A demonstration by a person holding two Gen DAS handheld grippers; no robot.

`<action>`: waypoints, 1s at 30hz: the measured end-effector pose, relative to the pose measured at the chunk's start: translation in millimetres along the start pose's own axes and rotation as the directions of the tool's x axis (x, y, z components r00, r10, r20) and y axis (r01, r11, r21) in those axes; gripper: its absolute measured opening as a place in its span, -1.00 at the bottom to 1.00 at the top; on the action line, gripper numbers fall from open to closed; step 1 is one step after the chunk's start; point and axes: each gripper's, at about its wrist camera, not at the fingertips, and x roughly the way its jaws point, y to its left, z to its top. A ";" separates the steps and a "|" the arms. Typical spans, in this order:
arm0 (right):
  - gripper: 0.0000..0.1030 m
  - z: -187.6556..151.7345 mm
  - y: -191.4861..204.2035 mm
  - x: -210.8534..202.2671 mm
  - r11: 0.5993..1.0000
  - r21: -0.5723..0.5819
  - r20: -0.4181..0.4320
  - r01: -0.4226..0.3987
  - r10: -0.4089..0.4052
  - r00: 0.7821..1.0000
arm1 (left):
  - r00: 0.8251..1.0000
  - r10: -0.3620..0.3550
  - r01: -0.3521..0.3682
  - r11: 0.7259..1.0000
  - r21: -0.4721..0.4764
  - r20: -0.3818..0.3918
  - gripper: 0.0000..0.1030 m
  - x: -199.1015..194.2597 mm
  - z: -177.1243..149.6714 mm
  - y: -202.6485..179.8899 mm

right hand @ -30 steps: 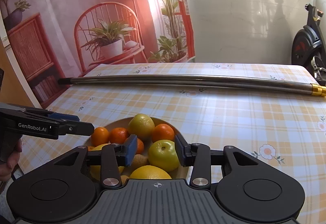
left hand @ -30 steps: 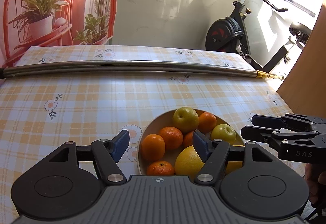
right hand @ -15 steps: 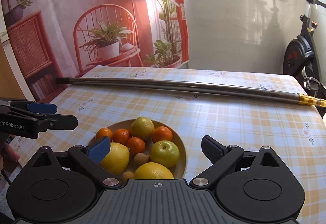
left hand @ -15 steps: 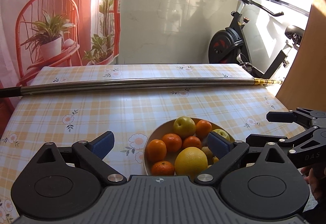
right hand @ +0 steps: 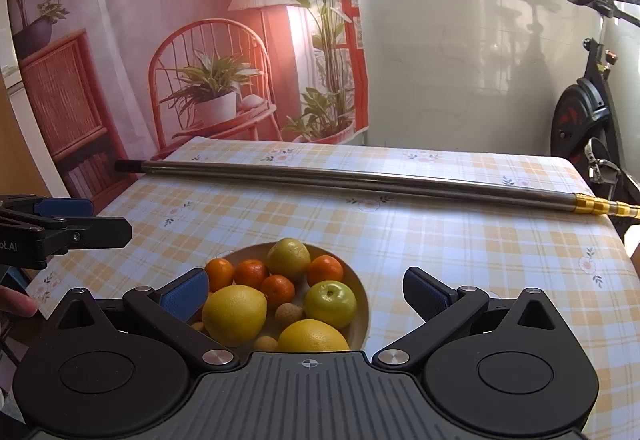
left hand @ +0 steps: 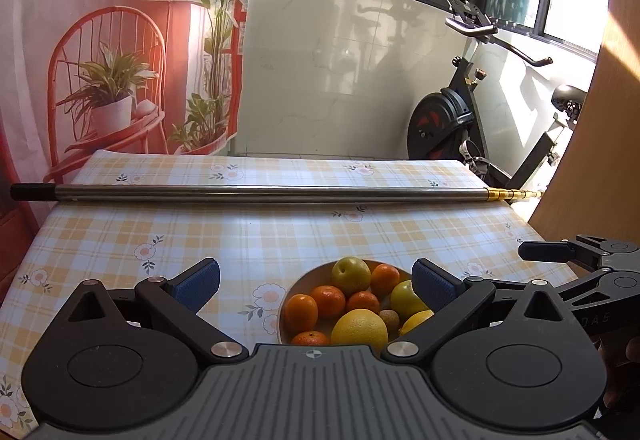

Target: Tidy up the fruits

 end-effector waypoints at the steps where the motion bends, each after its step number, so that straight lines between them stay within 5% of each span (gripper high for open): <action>1: 0.99 0.7 0.9 -2.0 1.000 -0.003 0.003 0.004 -0.004 1.000 | 1.000 0.000 0.000 1.000 -0.001 0.011 1.00 -3.1 2.0 -0.5; 15: 0.99 37.9 4.1 -49.2 0.999 -0.020 0.128 0.043 -0.040 0.991 | 0.985 0.046 -0.052 0.998 0.034 0.164 1.00 -34.3 41.8 -20.4; 23: 0.99 70.4 2.9 -83.2 0.992 -0.037 0.260 0.117 -0.104 0.960 | 0.962 0.011 -0.019 0.999 0.030 0.274 1.00 -54.1 66.3 -41.4; 30: 0.99 76.9 5.3 -90.0 0.986 -0.071 0.313 0.151 -0.122 0.942 | 0.960 0.013 -0.025 0.999 0.042 0.280 1.00 -53.7 67.4 -50.2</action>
